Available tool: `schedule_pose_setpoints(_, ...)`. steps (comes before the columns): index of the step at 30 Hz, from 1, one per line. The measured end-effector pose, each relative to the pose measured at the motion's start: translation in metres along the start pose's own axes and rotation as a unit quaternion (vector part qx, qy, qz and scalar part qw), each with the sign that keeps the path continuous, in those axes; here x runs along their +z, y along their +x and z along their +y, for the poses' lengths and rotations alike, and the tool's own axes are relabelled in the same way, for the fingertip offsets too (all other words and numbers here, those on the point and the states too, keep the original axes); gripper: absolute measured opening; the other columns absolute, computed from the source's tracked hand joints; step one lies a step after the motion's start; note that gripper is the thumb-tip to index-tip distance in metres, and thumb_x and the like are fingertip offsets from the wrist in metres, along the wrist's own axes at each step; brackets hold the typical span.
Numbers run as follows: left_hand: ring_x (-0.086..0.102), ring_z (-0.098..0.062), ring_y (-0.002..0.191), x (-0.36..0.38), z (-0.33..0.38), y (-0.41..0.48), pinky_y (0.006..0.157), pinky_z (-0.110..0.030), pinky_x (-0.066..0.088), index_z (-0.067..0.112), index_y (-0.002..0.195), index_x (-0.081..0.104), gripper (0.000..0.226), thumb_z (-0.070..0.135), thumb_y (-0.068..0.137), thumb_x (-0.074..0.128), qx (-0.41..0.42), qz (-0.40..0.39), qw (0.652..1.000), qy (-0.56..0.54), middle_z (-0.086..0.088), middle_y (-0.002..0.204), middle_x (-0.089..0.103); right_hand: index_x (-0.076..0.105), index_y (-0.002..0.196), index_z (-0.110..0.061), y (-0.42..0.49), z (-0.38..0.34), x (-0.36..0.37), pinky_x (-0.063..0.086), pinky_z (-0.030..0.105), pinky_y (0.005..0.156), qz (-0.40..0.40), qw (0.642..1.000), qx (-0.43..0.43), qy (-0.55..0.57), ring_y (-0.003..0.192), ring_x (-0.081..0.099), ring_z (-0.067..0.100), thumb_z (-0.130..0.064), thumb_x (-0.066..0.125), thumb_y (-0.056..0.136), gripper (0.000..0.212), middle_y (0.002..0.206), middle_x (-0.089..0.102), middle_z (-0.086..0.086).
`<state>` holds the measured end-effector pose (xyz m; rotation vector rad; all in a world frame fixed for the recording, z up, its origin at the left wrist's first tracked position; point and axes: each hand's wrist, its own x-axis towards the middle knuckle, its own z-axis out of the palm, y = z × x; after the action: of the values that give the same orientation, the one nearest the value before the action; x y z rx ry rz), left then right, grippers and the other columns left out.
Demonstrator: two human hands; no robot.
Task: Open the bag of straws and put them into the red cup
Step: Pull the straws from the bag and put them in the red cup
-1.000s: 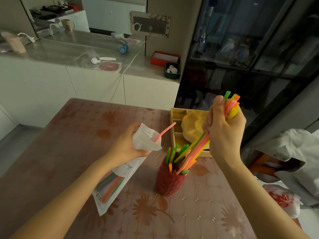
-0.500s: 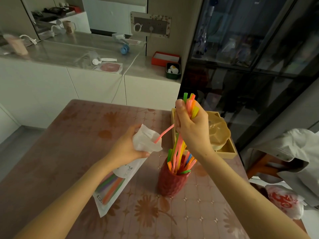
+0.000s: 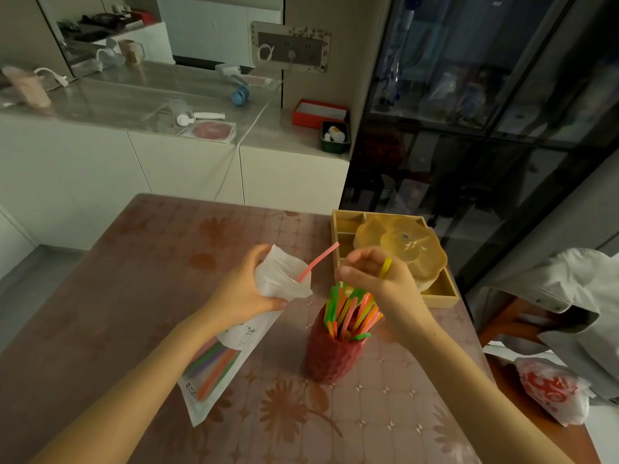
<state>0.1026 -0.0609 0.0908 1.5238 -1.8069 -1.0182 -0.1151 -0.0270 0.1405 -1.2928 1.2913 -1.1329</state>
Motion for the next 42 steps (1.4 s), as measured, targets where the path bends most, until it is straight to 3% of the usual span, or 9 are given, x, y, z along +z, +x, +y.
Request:
schedule_pose_setpoints(5, 0.054, -0.015, 0.104, -0.001, 0.003, 0.001, 0.083, -0.035, 0.051, 0.028, 0.131, 0.030, 0.092, 0.024, 0.058, 0.086, 0.004, 0.004, 1.000, -0.004, 0.005, 0.123, 0.052, 0.063, 0.092, -0.023, -0.004, -0.009, -0.004, 0.057, 0.023, 0.074, 0.047, 0.994, -0.101, -0.013, 0.084, 0.069, 0.013, -0.010, 0.063, 0.087, 0.014, 0.083, 0.071, -0.006)
schedule_pose_setpoints(8, 0.054, -0.016, 0.105, -0.004, 0.006, 0.000, 0.085, -0.040, 0.052, 0.030, 0.131, 0.030, 0.092, 0.026, 0.057, 0.086, 0.005, 0.005, 1.000, -0.002, 0.006, 0.123, 0.051, 0.065, 0.107, -0.021, -0.005, 0.003, 0.001, 0.054, 0.028, 0.082, -0.001, 0.957, -0.166, -0.237, 0.096, 0.064, 0.009, -0.035, 0.040, 0.096, 0.032, 0.101, 0.070, -0.005)
schedule_pose_setpoints(12, 0.053, -0.016, 0.104, -0.007, 0.008, -0.002, 0.082, -0.035, 0.049, 0.029, 0.131, 0.030, 0.090, 0.024, 0.059, 0.085, 0.008, 0.017, 1.000, 0.007, 0.008, 0.120, 0.049, 0.042, 0.140, -0.020, -0.002, 0.035, 0.001, 0.010, 0.045, 0.118, -0.143, 0.839, -0.099, -0.515, 0.142, 0.027, 0.017, -0.061, 0.000, 0.089, 0.078, 0.147, 0.044, -0.003)
schedule_pose_setpoints(14, 0.053, -0.016, 0.104, -0.009, 0.008, -0.004, 0.082, -0.035, 0.049, 0.029, 0.131, 0.030, 0.090, 0.024, 0.060, 0.084, 0.006, 0.021, 1.000, 0.008, 0.008, 0.119, 0.050, 0.030, 0.146, -0.025, -0.005, 0.038, -0.002, -0.006, 0.046, 0.118, -0.145, 0.830, -0.113, -0.527, 0.146, 0.011, 0.016, -0.063, -0.007, 0.083, 0.083, 0.154, 0.030, -0.004)
schedule_pose_setpoints(17, 0.054, -0.018, 0.104, -0.011, 0.009, -0.005, 0.085, -0.039, 0.051, 0.029, 0.131, 0.030, 0.091, 0.024, 0.059, 0.085, 0.003, 0.024, 1.000, 0.012, 0.008, 0.119, 0.051, 0.030, 0.146, -0.022, -0.010, 0.029, -0.004, -0.002, 0.045, 0.118, -0.055, 0.838, -0.211, -0.500, 0.145, 0.017, 0.019, -0.051, 0.010, 0.095, 0.062, 0.153, 0.032, -0.002)
schedule_pose_setpoints(23, 0.055, -0.017, 0.103, -0.015, 0.012, -0.007, 0.083, -0.039, 0.052, 0.031, 0.129, 0.030, 0.089, 0.023, 0.060, 0.085, 0.013, 0.020, 1.000, 0.010, 0.007, 0.118, 0.052, 0.047, 0.137, -0.017, -0.011, 0.047, -0.004, 0.009, 0.053, 0.110, -0.111, 0.708, -0.274, -0.641, 0.138, 0.035, 0.024, -0.045, 0.004, 0.098, 0.064, 0.143, 0.049, 0.001)
schedule_pose_setpoints(29, 0.056, -0.015, 0.102, -0.020, 0.021, -0.008, 0.082, -0.035, 0.052, 0.033, 0.131, 0.028, 0.094, 0.027, 0.057, 0.086, 0.049, 0.016, 0.998, 0.042, 0.010, 0.119, 0.052, 0.052, 0.131, -0.024, -0.010, 0.013, -0.005, 0.047, 0.029, 0.099, 0.068, 0.971, -0.126, -0.189, 0.118, 0.054, 0.005, -0.036, 0.041, 0.097, 0.037, 0.127, 0.061, -0.006)
schedule_pose_setpoints(36, 0.056, -0.019, 0.103, -0.029, 0.067, 0.001, 0.093, -0.035, 0.040, 0.030, 0.135, 0.022, 0.092, 0.038, 0.063, 0.078, 0.215, 0.026, 0.913, 0.345, 0.002, 0.121, 0.059, 0.056, 0.115, -0.028, 0.004, -0.019, 0.022, 0.051, 0.014, 0.075, 0.059, 0.996, -0.026, 0.058, 0.098, 0.062, -0.001, -0.036, 0.031, 0.101, 0.030, 0.104, 0.063, -0.014)
schedule_pose_setpoints(42, 0.048, -0.020, 0.106, -0.051, 0.151, 0.014, 0.092, -0.036, 0.029, 0.028, 0.134, 0.022, 0.080, 0.010, 0.069, 0.066, 0.306, 0.000, 0.765, 0.567, 0.005, 0.116, 0.055, 0.067, 0.106, -0.014, 0.027, -0.016, 0.051, 0.043, 0.053, 0.101, 0.040, 0.923, 0.167, 0.345, 0.105, 0.063, 0.035, -0.045, 0.032, 0.099, 0.047, 0.104, 0.072, 0.014)
